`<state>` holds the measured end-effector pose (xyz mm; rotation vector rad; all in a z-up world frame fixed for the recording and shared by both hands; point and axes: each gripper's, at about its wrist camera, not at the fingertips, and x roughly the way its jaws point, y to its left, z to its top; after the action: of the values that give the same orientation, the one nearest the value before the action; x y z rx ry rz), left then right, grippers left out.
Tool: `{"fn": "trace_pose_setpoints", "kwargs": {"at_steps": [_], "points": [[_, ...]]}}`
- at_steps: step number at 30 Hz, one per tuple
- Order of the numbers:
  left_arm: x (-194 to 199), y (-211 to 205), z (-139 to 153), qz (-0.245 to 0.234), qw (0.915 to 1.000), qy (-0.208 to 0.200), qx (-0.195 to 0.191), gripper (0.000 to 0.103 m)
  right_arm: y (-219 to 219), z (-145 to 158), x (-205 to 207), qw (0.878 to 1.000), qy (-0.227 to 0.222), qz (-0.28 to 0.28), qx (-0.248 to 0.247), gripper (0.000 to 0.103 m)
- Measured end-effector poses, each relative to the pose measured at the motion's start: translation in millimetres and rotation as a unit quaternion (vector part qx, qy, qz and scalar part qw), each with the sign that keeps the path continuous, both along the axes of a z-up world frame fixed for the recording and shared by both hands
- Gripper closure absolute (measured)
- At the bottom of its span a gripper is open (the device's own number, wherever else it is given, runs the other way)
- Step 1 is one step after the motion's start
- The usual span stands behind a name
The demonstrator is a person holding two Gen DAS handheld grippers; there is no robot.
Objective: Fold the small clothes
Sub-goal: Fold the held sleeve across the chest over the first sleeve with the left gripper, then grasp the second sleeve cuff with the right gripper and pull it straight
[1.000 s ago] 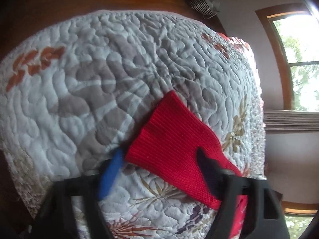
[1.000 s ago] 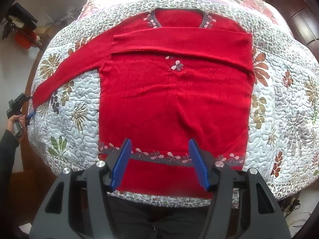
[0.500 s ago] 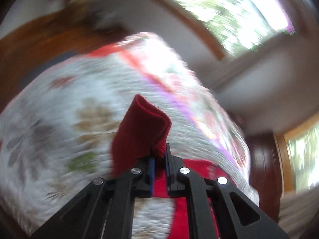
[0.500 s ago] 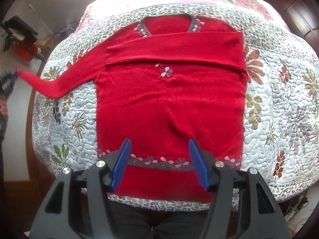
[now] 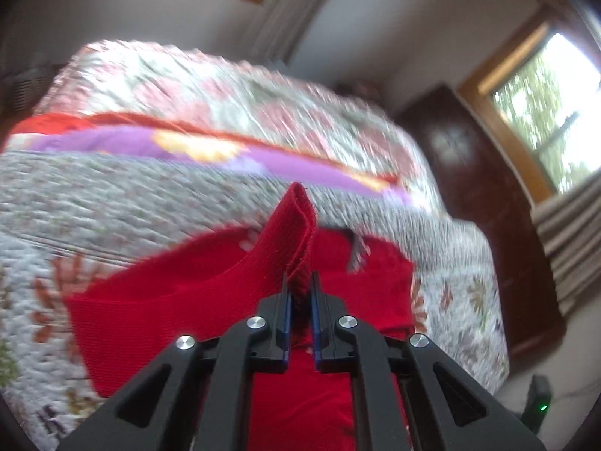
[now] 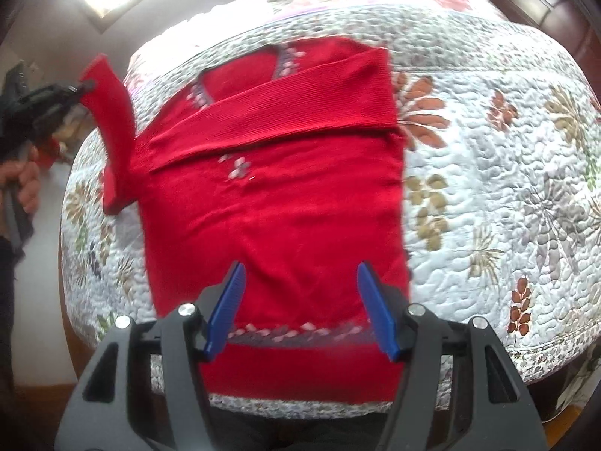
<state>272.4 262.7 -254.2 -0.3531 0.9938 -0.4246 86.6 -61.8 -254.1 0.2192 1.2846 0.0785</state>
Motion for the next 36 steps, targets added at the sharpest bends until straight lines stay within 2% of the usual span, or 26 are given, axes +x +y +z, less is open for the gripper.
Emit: {"fn": "trace_pose_setpoints", "kwargs": {"at_steps": [5,11,14,17,19,22,26,32,36], "points": [[18.7,-77.2,-67.7,-0.045,0.9972,0.057,0.021,0.095,-32.5,-11.3,14.3,1.0,0.002,-0.026,0.015,0.041],[26.6,-126.5,-125.0,-0.065,0.9918,0.103,0.036,0.095,-51.4,-26.9,33.3,0.998,0.015,-0.04,0.04,0.041],[25.5,-137.6,-135.4,-0.072,0.9897,0.116,0.043,0.095,-53.7,-34.0,47.7,0.997,0.025,-0.035,0.057,0.041],[24.1,-140.8,-132.2,-0.077,0.9886,0.123,0.038,0.079,-49.6,-36.2,64.2,0.996,0.028,-0.021,0.078,0.034],[20.0,-137.6,-121.4,-0.079,0.9899,0.112,0.037,0.054,-42.4,-36.3,77.4,0.996,0.025,-0.006,0.084,0.034],[6.5,-120.2,-103.9,-0.069,0.992,0.105,0.016,0.048,-27.2,-42.5,104.5,0.991,0.025,0.014,0.128,0.035],[-31.3,-79.9,-93.6,-0.046,0.9928,0.11,0.004,0.045,0.8,-72.0,155.7,0.981,0.044,0.032,0.184,0.046],[-99.4,-12.9,-102.6,0.018,0.9889,0.147,-0.002,0.042,39.6,-115.4,218.0,0.981,0.059,0.046,0.18,0.047],[-132.3,21.0,-111.7,0.064,0.9832,0.171,-0.011,0.042,52.8,-135.4,236.3,0.981,0.071,0.049,0.171,0.047]]}}
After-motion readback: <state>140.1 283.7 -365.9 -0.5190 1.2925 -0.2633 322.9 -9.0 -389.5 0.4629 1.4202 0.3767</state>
